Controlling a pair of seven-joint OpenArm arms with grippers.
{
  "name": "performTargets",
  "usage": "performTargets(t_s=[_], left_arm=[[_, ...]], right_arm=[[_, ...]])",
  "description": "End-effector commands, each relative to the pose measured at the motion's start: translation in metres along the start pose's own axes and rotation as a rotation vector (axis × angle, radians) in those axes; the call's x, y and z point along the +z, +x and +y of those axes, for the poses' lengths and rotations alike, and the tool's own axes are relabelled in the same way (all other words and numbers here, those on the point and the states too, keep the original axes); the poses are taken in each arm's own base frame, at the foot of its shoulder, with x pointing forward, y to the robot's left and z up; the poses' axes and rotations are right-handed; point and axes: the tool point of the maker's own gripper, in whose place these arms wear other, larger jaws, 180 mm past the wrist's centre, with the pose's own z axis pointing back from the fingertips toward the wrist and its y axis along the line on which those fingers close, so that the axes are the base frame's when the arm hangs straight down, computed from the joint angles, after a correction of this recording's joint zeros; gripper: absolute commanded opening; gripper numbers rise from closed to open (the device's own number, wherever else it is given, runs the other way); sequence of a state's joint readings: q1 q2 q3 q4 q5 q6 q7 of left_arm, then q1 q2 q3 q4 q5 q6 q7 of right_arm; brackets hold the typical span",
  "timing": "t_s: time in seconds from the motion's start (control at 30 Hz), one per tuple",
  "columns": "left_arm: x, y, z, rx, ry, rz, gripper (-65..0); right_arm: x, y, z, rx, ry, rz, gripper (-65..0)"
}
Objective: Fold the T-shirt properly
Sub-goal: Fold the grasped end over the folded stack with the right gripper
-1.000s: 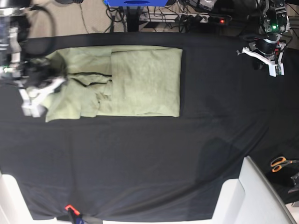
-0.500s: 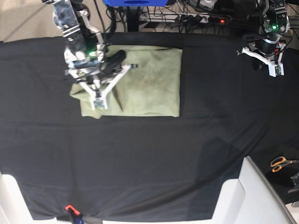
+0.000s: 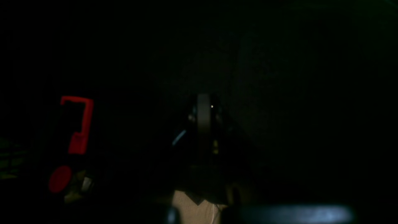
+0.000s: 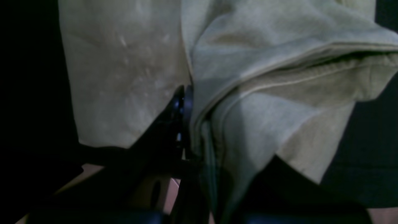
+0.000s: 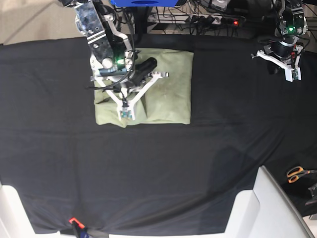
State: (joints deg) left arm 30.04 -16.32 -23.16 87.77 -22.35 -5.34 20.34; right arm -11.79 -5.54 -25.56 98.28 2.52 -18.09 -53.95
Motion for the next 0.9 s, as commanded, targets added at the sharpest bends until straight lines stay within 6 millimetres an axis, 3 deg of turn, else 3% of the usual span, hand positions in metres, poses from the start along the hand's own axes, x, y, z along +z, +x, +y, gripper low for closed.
performTargets(t_s=[0.0,0.23,0.63,0.73,0.87], left_arm=[[0.001,0.010,0.005,-0.012,0.010,-0.030,-65.0],[0.000,0.004,0.008,-0.008,0.015,-0.015,-65.0],[0.000,0.003,0.008,-0.008,0.016,-0.013,-65.0],[0.000,0.003,0.008,-0.008,0.016,-0.013,-65.0],[0.000,0.003,0.008,-0.008,0.016,-0.013,-65.0]], right_arm=[[0.004,0.011,0.007,-0.005,0.022,-0.042,-64.7],[0.006,0.014,0.031,-0.041,0.128,-0.056,-64.7],[0.008,0.025,0.035,-0.041,0.152,-0.108,-64.7],[0.010,0.023,0.050,0.021,0.198,-0.110,-64.7],[0.011,0.023,0.053,0.040,0.211,-0.111,-64.7]])
